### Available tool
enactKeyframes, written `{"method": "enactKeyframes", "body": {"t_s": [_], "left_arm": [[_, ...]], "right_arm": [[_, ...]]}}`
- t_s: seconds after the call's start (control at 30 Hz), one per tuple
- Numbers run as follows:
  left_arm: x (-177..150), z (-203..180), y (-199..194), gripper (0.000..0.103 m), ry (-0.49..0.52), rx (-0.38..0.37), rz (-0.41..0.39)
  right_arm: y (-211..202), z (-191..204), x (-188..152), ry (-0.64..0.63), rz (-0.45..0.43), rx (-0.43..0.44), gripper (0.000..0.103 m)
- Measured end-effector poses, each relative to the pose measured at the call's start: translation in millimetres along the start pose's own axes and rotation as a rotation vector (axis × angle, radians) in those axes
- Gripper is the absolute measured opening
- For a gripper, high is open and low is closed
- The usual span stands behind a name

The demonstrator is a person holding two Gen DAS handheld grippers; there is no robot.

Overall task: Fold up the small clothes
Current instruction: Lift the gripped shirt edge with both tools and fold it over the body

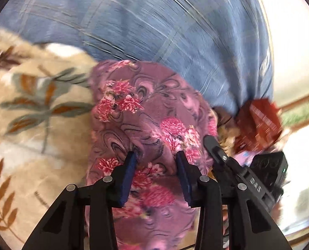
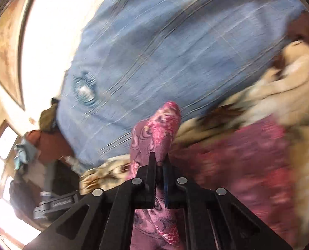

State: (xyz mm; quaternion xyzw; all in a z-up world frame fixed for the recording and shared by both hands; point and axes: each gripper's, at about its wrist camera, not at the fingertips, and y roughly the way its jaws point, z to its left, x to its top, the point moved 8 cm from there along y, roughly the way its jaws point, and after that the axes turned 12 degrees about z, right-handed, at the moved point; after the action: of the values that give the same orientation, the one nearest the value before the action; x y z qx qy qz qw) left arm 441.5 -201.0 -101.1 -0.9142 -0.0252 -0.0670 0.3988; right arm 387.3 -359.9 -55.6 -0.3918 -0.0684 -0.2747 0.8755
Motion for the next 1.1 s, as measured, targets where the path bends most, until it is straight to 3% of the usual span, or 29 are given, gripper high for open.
{"method": "enactKeyframes", "body": {"t_s": [0.1,0.17,0.23,0.3,0.37,0.4,0.43,0.47,0.5,0.67,0.8,0.9,1.0,1.07,1.1], "left_arm": [[2.0,3.3,29.7,0.037,-0.017,0.062,0.038],[3.8,13.0,46.9,0.025,-0.033,0.115,0.070],[3.5,14.8,50.7,0.019,-0.018,0.133,0.091],[0.5,10.7,36.7,0.019,-0.007,0.105,0.091],[-8.1,8.7,12.2,0.025,0.024,0.123,0.079],[-13.9,8.4,1.0,0.028,0.040,0.132,0.072],[-20.1,9.1,-8.4,0.038,0.053,0.138,0.065],[-33.2,12.7,-23.3,0.049,0.056,0.133,0.058],[-44.0,16.2,-29.7,0.052,0.056,0.115,0.056],[-101.1,21.1,-49.9,0.054,0.010,-0.042,0.088],[-137.5,25.7,-46.2,0.057,-0.088,-0.172,0.108],[-153.1,25.3,-40.5,0.059,-0.097,-0.148,0.112],[-148.0,32.0,-31.7,0.059,-0.120,-0.094,0.101],[-139.8,33.4,-21.5,0.051,-0.144,-0.048,0.097],[-139.1,34.0,-20.6,0.044,-0.147,-0.028,0.094]], "right_arm": [[15.6,-49.3,-6.0,0.112,0.061,-0.065,0.004],[32.0,-73.0,-13.1,0.158,0.096,-0.091,0.005],[33.7,-78.3,-17.0,0.173,0.087,-0.058,0.005],[23.8,-73.5,-20.3,0.186,0.088,-0.029,0.010],[4.0,-67.7,-32.3,0.185,0.101,0.027,0.016],[-5.7,-66.0,-37.6,0.175,0.102,0.048,0.025],[-20.2,-60.9,-52.4,0.153,0.104,0.066,0.037],[-31.9,-57.6,-65.7,0.134,0.099,0.084,0.041],[-38.7,-55.9,-76.4,0.124,0.096,0.095,0.042],[-46.8,-48.7,-154.8,0.123,0.143,0.163,0.042],[-30.8,-41.8,-175.0,0.124,0.151,0.162,0.042],[-10.3,-31.2,-179.6,0.076,0.175,0.111,0.042],[5.2,-26.5,-177.7,0.031,0.181,0.048,0.040],[5.9,-24.8,-175.7,0.050,0.177,0.070,0.026],[4.6,-23.4,-175.0,0.058,0.186,0.101,0.007]]}}
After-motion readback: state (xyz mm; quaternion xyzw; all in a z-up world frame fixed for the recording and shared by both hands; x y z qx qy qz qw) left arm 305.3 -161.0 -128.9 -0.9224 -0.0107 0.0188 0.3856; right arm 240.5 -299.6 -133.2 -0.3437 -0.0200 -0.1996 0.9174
